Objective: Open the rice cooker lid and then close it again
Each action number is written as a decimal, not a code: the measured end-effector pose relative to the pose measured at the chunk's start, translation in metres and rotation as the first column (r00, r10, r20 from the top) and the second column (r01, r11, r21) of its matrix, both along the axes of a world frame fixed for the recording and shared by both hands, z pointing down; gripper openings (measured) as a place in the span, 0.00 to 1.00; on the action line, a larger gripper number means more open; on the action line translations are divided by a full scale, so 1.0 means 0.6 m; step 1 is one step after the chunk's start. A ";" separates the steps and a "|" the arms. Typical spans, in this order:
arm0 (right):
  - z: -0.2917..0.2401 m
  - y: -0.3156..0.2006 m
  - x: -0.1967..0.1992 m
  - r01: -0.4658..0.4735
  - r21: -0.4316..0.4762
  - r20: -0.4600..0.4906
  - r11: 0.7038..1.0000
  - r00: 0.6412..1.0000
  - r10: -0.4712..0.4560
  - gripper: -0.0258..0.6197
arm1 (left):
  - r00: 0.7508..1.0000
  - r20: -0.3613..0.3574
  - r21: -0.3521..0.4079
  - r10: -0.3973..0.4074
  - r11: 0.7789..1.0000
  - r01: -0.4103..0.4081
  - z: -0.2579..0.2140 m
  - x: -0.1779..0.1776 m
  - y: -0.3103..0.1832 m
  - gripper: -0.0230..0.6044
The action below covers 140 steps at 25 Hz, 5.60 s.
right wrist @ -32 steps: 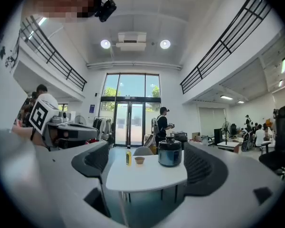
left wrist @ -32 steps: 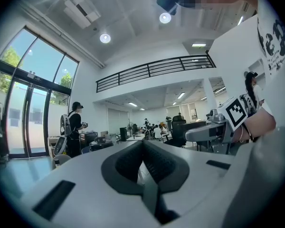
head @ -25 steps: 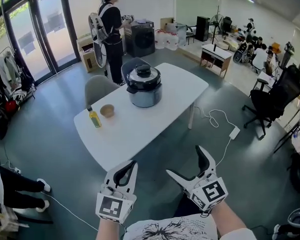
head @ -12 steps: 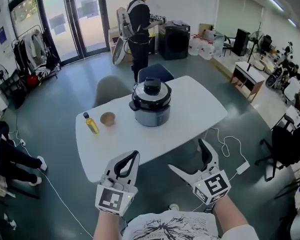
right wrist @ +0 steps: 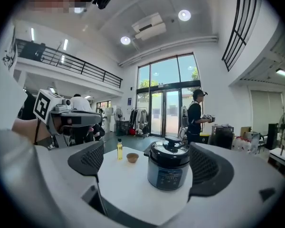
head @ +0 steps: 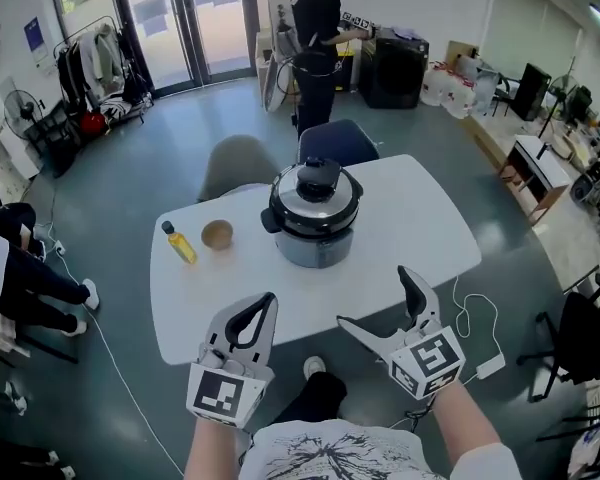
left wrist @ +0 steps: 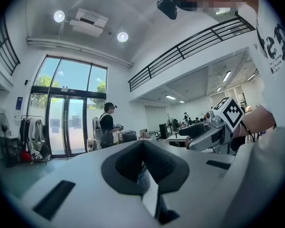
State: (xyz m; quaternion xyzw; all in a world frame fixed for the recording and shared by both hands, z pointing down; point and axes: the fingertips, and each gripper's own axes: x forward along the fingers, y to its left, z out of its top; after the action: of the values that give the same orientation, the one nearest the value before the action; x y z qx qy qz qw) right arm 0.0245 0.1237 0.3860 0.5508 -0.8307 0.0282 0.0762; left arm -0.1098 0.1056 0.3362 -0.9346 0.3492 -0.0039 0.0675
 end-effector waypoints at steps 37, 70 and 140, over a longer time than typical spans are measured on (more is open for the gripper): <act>0.200 -0.801 0.096 0.203 -0.678 -0.331 0.707 0.774 -0.540 0.65 | 0.986 -0.050 0.016 -0.162 0.987 0.163 0.034 0.176 -0.630 0.06; 0.152 -0.800 0.093 0.299 -0.636 -0.202 0.711 0.825 -0.528 0.50 | 0.966 -0.037 0.012 -0.258 0.966 0.258 0.023 0.211 -0.584 0.06; 0.097 -0.647 0.416 0.211 -0.497 -0.280 0.842 0.879 -0.385 0.50 | 0.989 0.012 0.084 -0.146 0.986 0.145 0.030 0.480 -0.507 0.06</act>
State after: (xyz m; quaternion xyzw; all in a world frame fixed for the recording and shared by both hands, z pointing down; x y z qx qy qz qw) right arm 0.2738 -0.2647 0.4444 0.3744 -0.8481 0.1037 0.3603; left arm 0.1785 -0.1984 0.3543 -0.9030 0.4157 -0.0030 0.1088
